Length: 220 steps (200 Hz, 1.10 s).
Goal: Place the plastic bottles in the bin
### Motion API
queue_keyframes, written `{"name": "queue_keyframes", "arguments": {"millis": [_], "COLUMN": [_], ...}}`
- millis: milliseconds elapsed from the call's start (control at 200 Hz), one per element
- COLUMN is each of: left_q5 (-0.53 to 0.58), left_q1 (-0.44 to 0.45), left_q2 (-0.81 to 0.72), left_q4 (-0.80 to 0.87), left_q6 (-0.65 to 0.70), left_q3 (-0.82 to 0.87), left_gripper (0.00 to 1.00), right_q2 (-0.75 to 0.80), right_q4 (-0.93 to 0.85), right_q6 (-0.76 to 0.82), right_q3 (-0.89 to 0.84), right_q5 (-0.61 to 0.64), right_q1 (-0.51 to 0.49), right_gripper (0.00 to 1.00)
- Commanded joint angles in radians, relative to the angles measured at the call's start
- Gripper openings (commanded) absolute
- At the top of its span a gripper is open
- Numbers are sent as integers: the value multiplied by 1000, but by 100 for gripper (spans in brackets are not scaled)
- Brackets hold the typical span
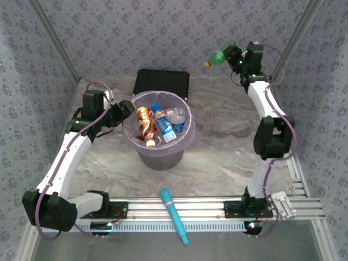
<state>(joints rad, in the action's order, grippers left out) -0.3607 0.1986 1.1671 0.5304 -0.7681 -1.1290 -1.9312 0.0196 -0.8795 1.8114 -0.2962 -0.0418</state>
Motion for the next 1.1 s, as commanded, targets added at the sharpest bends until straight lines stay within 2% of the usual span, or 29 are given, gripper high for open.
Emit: {"name": "queue_keyframes", "arguments": {"millis": [0,130,280,515,685,984,1094], "left_q5": [-38,-58,-62,-60,-51,-34,-30], "left_q1": [8,11,25,36,36,35,35], "left_q2": [16,29,39,33,24,12,6], "left_q4": [1,-7,-12,-8,1,10,11], "left_q6": [27,26,25,26,27,29,28], "left_q3": [-44,-51,-66,-76,-80,-81,-81], "left_gripper": [62,61,61,61,61,61,61], "right_q2": [144,217,218,156,114,38,-13], "right_q4": [-119,-306,-560,-737,-862,-1059,-1158], "right_q6": [222,502,864,1213,1327,1418,1456], "right_q3": [-2,94,232,308,362,468,534], "right_q5": [-120,-180,-141,-124,-123,-152,-127], "right_q1": [-46,-139,-306,-479,-553,-592,-615], "right_gripper": [47,49,49,50,49,49,58]}}
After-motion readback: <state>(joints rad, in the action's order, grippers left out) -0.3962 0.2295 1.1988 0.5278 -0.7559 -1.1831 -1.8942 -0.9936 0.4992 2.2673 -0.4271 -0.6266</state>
